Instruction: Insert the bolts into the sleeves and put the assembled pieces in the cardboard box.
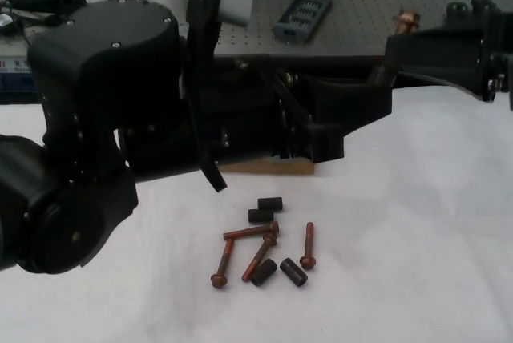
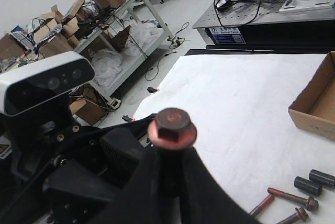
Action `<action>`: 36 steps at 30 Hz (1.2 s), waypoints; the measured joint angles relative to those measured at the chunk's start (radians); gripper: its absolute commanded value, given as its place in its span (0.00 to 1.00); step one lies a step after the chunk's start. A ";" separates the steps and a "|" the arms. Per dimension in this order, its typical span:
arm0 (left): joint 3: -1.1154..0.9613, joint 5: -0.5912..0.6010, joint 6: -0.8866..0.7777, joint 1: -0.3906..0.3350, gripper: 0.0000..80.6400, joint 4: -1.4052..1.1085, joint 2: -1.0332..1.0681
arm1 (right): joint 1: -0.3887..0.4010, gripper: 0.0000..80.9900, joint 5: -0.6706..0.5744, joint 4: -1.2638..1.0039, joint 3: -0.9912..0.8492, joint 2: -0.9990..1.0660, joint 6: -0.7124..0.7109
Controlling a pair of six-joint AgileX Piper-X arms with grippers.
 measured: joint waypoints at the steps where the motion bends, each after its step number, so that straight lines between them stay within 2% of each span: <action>1: 0.000 0.002 0.000 0.000 0.01 0.000 0.000 | 0.000 0.10 0.000 0.006 -0.002 -0.002 -0.012; 5: 0.003 -0.006 0.001 0.005 0.01 -0.012 0.002 | 0.000 0.42 0.002 0.063 0.004 -0.011 -0.044; 7: -0.001 -0.042 0.001 0.015 0.01 -0.036 0.002 | 0.000 0.49 0.001 0.083 0.009 -0.010 -0.049; 11: -0.002 -0.063 0.001 0.017 0.01 -0.046 0.000 | 0.000 0.44 0.001 0.100 0.009 -0.010 -0.056; 18: -0.002 -0.065 0.001 0.017 0.01 -0.046 0.000 | 0.000 0.44 0.001 0.115 0.009 -0.010 -0.060; 23: -0.002 -0.070 0.059 0.033 0.01 -0.026 0.000 | -0.002 0.44 0.001 0.179 0.009 -0.010 -0.115; 28: -0.034 -0.089 0.169 0.107 0.01 0.171 0.006 | -0.002 0.44 0.015 0.286 0.009 -0.010 -0.212; 32: -0.125 -0.091 0.317 0.192 0.01 0.353 0.080 | -0.002 0.44 0.088 0.368 0.009 -0.010 -0.300; 36: -0.228 -0.091 0.360 0.237 0.01 0.440 0.181 | -0.002 0.44 0.177 0.462 0.009 -0.010 -0.379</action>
